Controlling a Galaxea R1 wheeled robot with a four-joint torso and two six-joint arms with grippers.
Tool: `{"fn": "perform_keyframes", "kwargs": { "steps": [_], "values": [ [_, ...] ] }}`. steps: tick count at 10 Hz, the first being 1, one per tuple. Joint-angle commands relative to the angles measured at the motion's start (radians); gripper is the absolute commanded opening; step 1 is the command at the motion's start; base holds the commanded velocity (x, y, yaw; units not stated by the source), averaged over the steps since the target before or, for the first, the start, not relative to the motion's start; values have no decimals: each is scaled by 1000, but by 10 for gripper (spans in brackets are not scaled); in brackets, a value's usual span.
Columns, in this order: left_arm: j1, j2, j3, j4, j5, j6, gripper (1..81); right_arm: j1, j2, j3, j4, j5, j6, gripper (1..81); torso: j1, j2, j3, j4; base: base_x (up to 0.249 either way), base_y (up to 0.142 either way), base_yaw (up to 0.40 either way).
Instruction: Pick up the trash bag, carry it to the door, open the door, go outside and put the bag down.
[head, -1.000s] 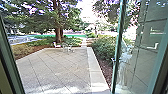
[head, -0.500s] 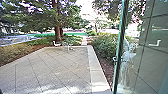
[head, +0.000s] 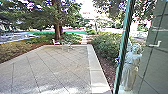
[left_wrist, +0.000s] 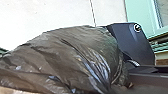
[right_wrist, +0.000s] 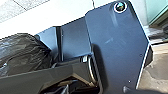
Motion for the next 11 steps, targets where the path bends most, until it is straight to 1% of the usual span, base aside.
{"fn": "perform_keyframes", "kwargs": {
  "steps": [1, 5, 8, 11],
  "values": [
    [-50, 4, 12, 10, 39, 0, 10, 49, -4, -3, -1, -41, -1, 811, 0, 0, 0, 0, 109, -61, 0],
    [-50, 4, 12, 8, 39, 0, 10, 48, -4, -5, -1, -39, -1, 811, 0, 0, 0, 0, 109, -61, 0],
    [-50, 6, 10, 7, 39, 0, 10, 46, -4, -5, -1, -39, -1, 811, 0, 0, 0, 0, 72, 0, 0],
    [-50, 6, 12, 7, 39, 0, 10, 45, -4, -5, -1, -39, -1, 811, 0, 0, 0, 0, 0, 0, 0]
  ]
}}
